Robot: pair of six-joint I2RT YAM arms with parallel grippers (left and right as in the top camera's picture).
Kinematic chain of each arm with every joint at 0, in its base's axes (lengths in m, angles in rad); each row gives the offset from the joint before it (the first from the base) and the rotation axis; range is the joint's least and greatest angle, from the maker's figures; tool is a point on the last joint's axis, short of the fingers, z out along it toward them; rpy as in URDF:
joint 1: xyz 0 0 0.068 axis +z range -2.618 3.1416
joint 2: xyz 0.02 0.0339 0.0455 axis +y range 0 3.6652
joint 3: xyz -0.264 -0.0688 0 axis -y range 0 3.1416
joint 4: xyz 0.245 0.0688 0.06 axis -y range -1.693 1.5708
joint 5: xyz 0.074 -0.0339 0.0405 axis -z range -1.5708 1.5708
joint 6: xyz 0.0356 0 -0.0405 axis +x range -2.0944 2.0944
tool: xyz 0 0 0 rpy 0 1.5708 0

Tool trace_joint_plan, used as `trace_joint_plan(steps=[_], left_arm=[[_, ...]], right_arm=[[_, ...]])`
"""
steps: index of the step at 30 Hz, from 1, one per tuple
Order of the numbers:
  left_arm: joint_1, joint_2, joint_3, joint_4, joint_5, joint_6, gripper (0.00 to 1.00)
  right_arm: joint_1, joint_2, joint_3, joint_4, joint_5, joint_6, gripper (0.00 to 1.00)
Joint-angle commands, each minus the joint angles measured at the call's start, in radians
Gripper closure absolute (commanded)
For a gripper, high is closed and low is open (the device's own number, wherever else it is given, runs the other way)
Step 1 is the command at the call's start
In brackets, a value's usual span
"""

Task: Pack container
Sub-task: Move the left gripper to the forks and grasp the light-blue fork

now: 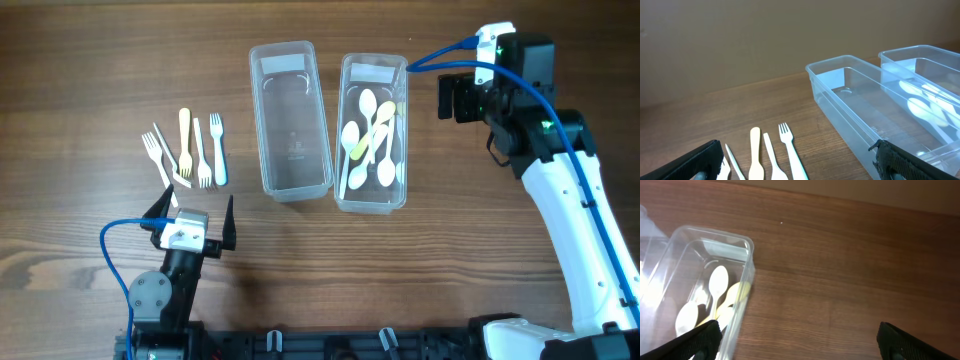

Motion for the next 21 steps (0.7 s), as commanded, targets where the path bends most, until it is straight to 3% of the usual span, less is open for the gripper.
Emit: trace_joint_plan(steps=[1, 18, 21], left_arm=[[0.006, -0.006, -0.006, -0.002, -0.005, 0.015, 0.0], [0.006, -0.006, -0.006, -0.001, 0.0, 0.013, 0.0], [0.006, -0.006, -0.006, 0.003, 0.045, -0.048, 0.0]], right_arm=[[-0.002, 0.007, 0.008, -0.001, 0.04, -0.02, 0.0], [-0.002, 0.007, 0.007, -0.001, 0.04, -0.02, 0.0], [-0.002, 0.007, 0.008, -0.001, 0.04, -0.02, 0.0]])
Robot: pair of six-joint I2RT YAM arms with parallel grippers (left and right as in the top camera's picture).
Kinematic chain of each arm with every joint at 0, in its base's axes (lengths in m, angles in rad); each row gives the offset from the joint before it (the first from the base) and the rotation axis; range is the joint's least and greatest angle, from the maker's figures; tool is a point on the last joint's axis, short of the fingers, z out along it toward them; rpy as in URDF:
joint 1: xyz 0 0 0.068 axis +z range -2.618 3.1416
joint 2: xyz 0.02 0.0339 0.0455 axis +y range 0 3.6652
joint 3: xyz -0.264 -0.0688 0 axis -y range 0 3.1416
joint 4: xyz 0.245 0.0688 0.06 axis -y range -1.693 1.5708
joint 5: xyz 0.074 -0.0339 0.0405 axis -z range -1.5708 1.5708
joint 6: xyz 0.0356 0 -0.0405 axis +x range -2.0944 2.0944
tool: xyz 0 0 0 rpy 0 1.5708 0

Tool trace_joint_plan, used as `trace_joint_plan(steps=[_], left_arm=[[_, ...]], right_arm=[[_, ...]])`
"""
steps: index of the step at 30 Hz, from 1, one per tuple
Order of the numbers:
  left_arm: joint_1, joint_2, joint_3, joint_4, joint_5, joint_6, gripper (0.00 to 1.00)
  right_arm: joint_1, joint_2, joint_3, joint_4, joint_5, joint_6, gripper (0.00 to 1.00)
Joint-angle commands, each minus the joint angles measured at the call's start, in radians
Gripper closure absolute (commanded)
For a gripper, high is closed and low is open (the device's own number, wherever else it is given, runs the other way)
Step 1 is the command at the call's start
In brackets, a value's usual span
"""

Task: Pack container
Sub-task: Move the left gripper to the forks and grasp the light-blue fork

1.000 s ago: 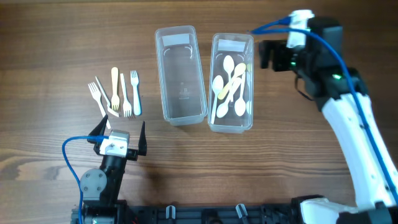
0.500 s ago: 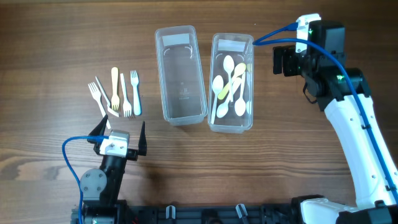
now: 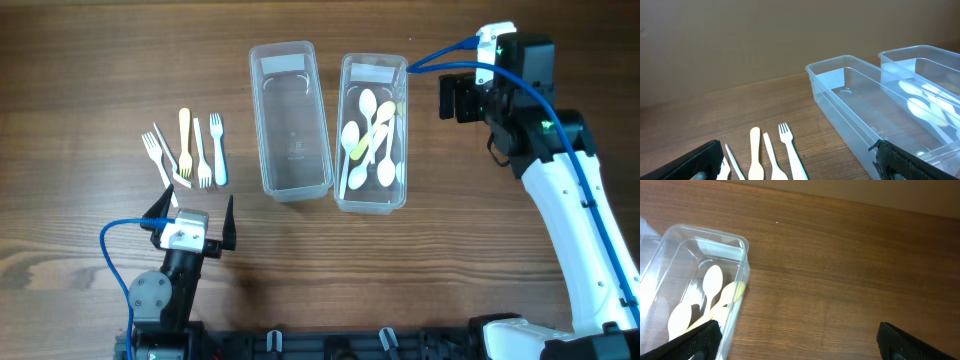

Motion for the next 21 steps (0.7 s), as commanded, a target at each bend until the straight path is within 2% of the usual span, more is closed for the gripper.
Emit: trace_joint_plan(steps=[1, 4, 8, 11, 15, 17, 21], left_arm=[[0.006, -0.006, -0.006, 0.009, 0.074, -0.074, 0.0], [0.006, -0.006, -0.006, 0.047, 0.239, -0.106, 0.0], [0.006, 0.018, 0.069, 0.044, 0.226, -0.349, 0.0], [0.006, 0.115, 0.217, -0.025, 0.199, -0.367, 0.0], [0.006, 0.385, 0.527, -0.256, 0.058, -0.359, 0.0], [0.006, 0.591, 0.739, -0.415, -0.002, -0.359, 0.0], [0.006, 0.938, 1.083, -0.646, -0.005, -0.361, 0.0]], right_arm=[[-0.002, 0.007, 0.008, -0.001, 0.021, -0.013, 0.0], [-0.002, 0.007, 0.008, -0.001, 0.021, -0.012, 0.0], [-0.002, 0.007, 0.007, -0.001, 0.021, -0.012, 0.0], [-0.002, 0.007, 0.007, -0.001, 0.021, -0.013, 0.0], [-0.002, 0.007, 0.008, 0.0, 0.021, -0.013, 0.0], [-0.002, 0.007, 0.008, -0.001, 0.021, -0.013, 0.0], [-0.002, 0.007, 0.008, 0.0, 0.021, -0.013, 0.0]])
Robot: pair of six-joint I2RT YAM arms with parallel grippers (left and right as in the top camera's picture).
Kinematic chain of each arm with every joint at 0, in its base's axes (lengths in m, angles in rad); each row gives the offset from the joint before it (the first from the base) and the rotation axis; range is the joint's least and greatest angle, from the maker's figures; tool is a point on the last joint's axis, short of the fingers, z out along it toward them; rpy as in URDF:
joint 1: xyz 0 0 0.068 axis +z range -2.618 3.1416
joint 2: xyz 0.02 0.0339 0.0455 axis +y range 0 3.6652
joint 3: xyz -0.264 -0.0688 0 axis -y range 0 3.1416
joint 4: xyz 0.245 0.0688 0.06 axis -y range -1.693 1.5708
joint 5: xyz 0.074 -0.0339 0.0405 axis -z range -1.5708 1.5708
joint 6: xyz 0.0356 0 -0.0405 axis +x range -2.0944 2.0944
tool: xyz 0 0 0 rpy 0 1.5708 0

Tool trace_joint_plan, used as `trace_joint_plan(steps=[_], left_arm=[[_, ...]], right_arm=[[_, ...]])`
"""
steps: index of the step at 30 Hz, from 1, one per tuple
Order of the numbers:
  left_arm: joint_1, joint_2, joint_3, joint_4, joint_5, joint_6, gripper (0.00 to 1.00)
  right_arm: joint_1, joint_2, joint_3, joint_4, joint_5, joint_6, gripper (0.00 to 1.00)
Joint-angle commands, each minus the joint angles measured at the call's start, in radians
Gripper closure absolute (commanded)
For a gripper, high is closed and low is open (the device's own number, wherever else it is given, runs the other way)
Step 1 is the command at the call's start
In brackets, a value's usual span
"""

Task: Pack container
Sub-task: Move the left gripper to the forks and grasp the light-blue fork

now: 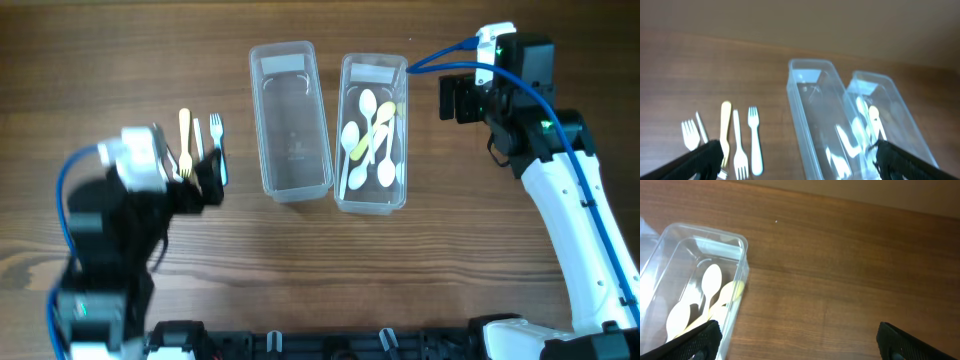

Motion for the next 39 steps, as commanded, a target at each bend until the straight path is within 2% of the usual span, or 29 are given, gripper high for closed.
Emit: trace_joint_plan(steps=[1, 8, 11, 14, 15, 16, 18, 19, 23, 29, 39], left_arm=[[0.006, 0.273, 0.251, -0.136, -0.025, -0.022, 0.0], [0.006, 0.598, 0.286, -0.154, 0.012, -0.02, 0.01], [0.006, 0.724, 0.286, -0.15, 0.011, -0.02, 0.17], [0.006, 0.837, 0.286, -0.15, 0.011, 0.021, 0.52], [0.006, 0.869, 0.286, -0.148, 0.011, 0.036, 0.58], [0.007, 0.887, 0.286, -0.143, 0.008, 0.037, 0.59], [0.007, 0.941, 0.286, -0.118, 0.0, 0.036, 0.45], [0.006, 0.959, 0.286, -0.11, 0.0, 0.037, 0.44], [0.006, 1.013, 0.286, -0.058, -0.013, 0.036, 0.44], [0.007, 1.035, 0.285, 0.004, -0.119, 0.037, 0.44], [0.006, 1.156, 0.281, 0.088, -0.127, 0.036, 0.46]], right_arm=[[-0.002, 0.006, 0.008, 0.002, 0.018, -0.01, 0.0], [-0.002, 0.006, 0.008, 0.002, 0.018, -0.009, 0.0], [-0.002, 0.006, 0.007, 0.002, 0.018, -0.009, 0.0], [-0.002, 0.006, 0.007, 0.002, 0.018, -0.01, 0.0], [-0.002, 0.006, 0.008, 0.002, 0.018, -0.009, 0.0], [-0.002, 0.006, 0.008, 0.002, 0.018, -0.009, 0.0], [-0.002, 0.006, 0.008, 0.002, 0.018, -0.009, 0.0], [-0.002, 0.006, 0.008, 0.002, 0.018, -0.009, 0.0], [-0.002, 0.006, 0.007, 0.002, 0.018, -0.009, 0.0], [-0.002, 0.006, 0.008, 0.002, 0.018, -0.009, 0.0], [-0.002, 0.006, 0.007, 0.002, 0.018, -0.009, 0.0]])
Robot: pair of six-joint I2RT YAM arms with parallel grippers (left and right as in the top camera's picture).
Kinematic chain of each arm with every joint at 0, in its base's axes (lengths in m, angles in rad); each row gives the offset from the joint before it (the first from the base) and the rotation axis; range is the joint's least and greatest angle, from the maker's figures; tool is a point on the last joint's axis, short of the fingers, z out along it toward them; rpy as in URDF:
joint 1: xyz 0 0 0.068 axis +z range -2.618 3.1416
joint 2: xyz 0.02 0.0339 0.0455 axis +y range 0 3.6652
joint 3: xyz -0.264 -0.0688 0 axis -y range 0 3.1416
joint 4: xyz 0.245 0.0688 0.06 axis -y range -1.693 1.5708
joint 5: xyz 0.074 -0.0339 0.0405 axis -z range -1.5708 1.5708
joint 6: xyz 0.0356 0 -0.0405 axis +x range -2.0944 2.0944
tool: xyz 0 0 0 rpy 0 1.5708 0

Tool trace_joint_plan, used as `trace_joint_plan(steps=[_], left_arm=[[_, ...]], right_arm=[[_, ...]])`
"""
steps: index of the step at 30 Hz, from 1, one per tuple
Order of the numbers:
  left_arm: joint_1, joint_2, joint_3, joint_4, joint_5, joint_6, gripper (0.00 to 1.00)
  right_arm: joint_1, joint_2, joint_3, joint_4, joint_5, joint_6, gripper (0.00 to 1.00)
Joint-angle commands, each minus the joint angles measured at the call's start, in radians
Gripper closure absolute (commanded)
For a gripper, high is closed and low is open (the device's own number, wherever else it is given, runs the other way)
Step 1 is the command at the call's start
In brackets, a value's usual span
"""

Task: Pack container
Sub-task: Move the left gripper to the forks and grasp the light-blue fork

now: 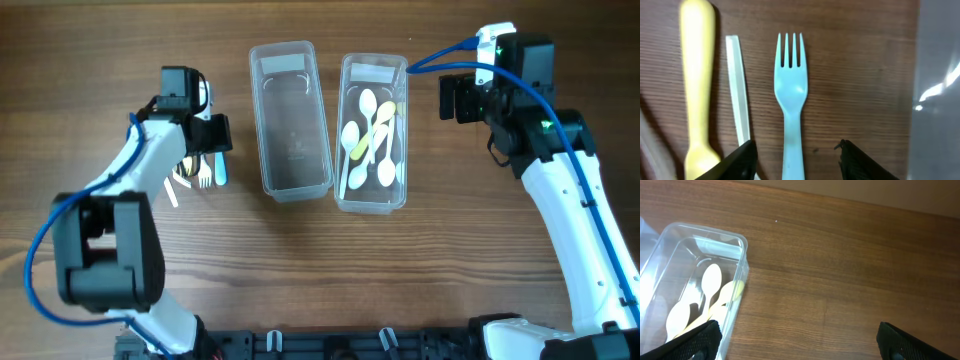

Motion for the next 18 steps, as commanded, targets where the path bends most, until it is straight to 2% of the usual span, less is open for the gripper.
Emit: trace_joint_plan(steps=[1, 6, 8, 12, 18], left_arm=[[0.006, 0.068, 0.006, 0.017, -0.013, 0.009, 0.47], [0.006, 0.115, 0.006, 0.013, -0.013, 0.006, 0.5], [0.006, 0.138, 0.006, 0.021, -0.013, 0.006, 0.62], [0.006, 0.141, 0.006, 0.022, -0.008, 0.005, 0.96], [0.006, 0.12, 0.026, -0.013, 0.027, 0.006, 0.96]], right_arm=[[-0.002, 0.005, 0.008, 0.003, 0.018, -0.009, 0.0], [-0.002, 0.005, 0.008, 0.003, 0.018, -0.01, 0.0], [-0.002, 0.005, 0.008, 0.003, 0.018, -0.009, 0.0], [-0.002, 0.005, 0.008, 0.003, 0.018, -0.009, 0.0], [-0.002, 0.005, 0.008, 0.003, 0.018, -0.009, 0.0]])
